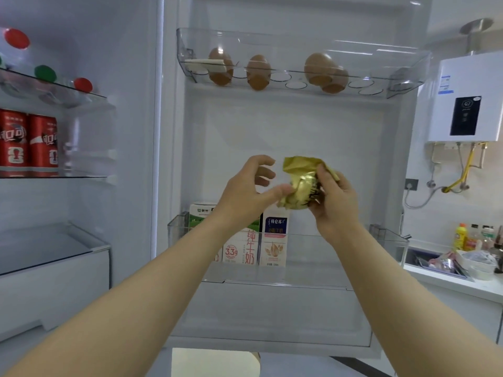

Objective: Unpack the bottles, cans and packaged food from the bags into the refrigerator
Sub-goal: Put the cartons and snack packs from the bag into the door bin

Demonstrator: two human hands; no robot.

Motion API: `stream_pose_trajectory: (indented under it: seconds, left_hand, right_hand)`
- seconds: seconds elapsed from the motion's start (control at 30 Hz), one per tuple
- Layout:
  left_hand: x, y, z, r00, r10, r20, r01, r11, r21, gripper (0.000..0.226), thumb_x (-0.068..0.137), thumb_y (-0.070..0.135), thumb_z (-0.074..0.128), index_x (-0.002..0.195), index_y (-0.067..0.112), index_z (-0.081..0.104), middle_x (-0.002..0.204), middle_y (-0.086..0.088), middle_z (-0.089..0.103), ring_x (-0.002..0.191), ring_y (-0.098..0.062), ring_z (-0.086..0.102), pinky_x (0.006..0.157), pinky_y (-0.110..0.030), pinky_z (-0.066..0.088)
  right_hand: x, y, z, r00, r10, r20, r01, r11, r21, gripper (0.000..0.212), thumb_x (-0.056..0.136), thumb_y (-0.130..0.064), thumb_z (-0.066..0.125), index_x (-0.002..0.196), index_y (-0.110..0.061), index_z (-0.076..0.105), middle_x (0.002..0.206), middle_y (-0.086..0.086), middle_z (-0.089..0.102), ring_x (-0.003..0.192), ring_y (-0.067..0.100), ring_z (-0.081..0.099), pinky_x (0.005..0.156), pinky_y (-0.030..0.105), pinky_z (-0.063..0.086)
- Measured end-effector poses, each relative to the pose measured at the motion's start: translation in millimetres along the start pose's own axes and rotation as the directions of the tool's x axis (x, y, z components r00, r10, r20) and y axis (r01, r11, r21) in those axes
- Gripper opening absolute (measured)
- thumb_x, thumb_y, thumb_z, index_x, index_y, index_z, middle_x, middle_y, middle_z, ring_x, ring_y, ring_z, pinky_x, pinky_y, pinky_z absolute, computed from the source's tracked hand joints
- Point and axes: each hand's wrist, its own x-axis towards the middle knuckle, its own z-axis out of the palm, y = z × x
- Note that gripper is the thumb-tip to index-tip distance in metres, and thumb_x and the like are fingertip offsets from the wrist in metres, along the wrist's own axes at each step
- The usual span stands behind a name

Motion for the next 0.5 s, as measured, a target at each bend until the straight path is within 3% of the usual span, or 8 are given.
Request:
stream_pose_trajectory:
  seconds: [0.07,0.13,0.23,0.37,0.5]
  left_hand:
    - [5.9,-5.3,4.3,1.0,-0.001,0.0,0.001,0.99,0.143,0.04,0.089,0.037,0.058,0.124,0.025,0.044,0.116,0.009,0.054,0.11,-0.01,0.05,0.093,-0.026,0.044]
    - [10.6,-12.9,12.4,0.989,-0.052,0.141,-0.008,0.918,0.397,0.044,0.092,0.039,0.053,0.132,0.026,0.042,0.133,0.007,0.047,0.126,-0.016,0.04,0.104,-0.038,0.035]
    - [11.2,-16.3,20.3,0.897,-0.292,0.333,0.004,0.756,0.654,0.052,0.092,0.045,0.048,0.14,0.035,0.031,0.148,0.008,0.033,0.134,-0.026,0.031,0.111,-0.056,0.015]
    - [12.4,-17.4,20.6,0.893,-0.323,0.314,0.055,0.77,0.636,0.048,0.093,0.044,0.046,0.138,0.039,0.031,0.147,0.008,0.034,0.132,-0.026,0.035,0.111,-0.059,0.008]
    - [11.8,-18.4,20.5,0.903,-0.305,0.304,0.043,0.767,0.641,0.045,0.094,0.04,0.046,0.136,0.039,0.032,0.145,0.007,0.037,0.13,-0.025,0.037,0.11,-0.056,0.011]
  right_hand:
    - [6.2,-4.5,-12.8,0.993,-0.013,-0.115,0.015,1.0,0.016,0.015,0.092,-0.019,0.056,0.077,-0.019,0.055,0.074,-0.003,0.058,0.067,0.011,0.057,0.053,0.022,0.049]
    - [13.2,-6.6,-24.3,0.985,-0.03,-0.167,0.009,0.992,-0.125,0.018,0.092,-0.019,0.058,0.075,-0.02,0.053,0.073,-0.003,0.056,0.065,0.01,0.054,0.052,0.022,0.047]
    - [24.4,-4.4,-35.9,0.984,0.016,-0.175,-0.088,0.906,-0.414,0.018,0.091,-0.016,0.058,0.074,-0.018,0.052,0.074,0.001,0.056,0.068,0.016,0.054,0.059,0.028,0.044]
    - [32.1,0.7,-38.1,0.96,0.226,-0.164,-0.277,0.693,-0.666,0.018,0.092,-0.008,0.054,0.074,-0.012,0.052,0.069,0.007,0.048,0.057,0.016,0.042,0.051,0.027,0.04]
    - [32.0,3.9,-31.0,0.932,0.344,-0.117,-0.301,0.55,-0.779,0.018,0.092,0.003,0.047,0.078,-0.007,0.052,0.069,0.01,0.05,0.054,0.016,0.046,0.042,0.022,0.051]
